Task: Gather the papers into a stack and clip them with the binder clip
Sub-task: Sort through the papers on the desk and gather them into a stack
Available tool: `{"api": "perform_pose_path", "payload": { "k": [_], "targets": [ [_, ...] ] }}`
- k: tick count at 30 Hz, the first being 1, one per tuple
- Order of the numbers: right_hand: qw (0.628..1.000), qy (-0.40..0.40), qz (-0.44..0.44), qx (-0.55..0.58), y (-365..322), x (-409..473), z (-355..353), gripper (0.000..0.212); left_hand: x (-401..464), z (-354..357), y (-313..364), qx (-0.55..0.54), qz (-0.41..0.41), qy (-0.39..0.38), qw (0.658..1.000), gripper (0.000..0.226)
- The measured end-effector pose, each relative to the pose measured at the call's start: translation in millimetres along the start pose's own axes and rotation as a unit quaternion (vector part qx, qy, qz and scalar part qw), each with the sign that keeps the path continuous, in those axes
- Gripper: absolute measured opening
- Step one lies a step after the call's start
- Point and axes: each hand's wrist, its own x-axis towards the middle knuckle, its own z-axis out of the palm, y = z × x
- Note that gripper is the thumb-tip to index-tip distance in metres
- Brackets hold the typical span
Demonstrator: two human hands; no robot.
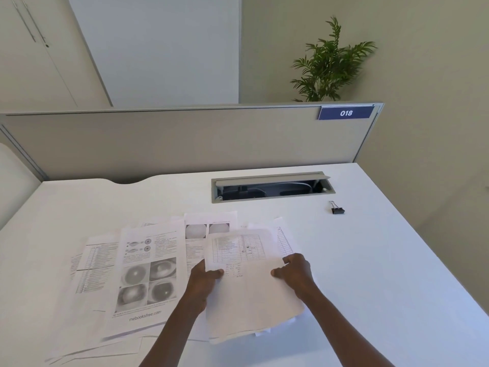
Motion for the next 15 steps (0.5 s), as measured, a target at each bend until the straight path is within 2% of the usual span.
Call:
{"api": "perform_pose_path", "payload": {
  "k": [2, 5, 7, 10, 13, 15],
  "targets": [
    [1.0, -0.007, -0.017, 0.011, 2, 1, 1, 0.044, 2, -3, 0, -0.044, -0.011, -0.012, 0.999, 0.034],
    [0.995, -0.048, -0.053, 0.074, 1, 3, -4, 0.032, -3, -8, 4, -0.14, -0.026, -0.084, 0.986, 0.028],
    [0.992, -0.055, -0.077, 0.087, 2, 4, -6, 0.025, -3, -11, 3, -0.157, -0.02, -0.104, 0.982, 0.028],
    [0.991, -0.032, -0.116, 0.052, 2, 4, -5, 0.015, 4, -7, -4, -0.098, -0.013, -0.069, 0.993, 0.032],
    [0.99, -0.035, -0.117, 0.065, 0, 7, -1, 0.007, 7, 0, -5, -0.052, 0.005, -0.02, 0.998, 0.031],
    [0.992, -0.017, -0.097, 0.083, 2, 11, 1, 0.012, 7, 1, -1, -0.051, 0.015, 0.0, 0.999, 0.028]
  ]
}}
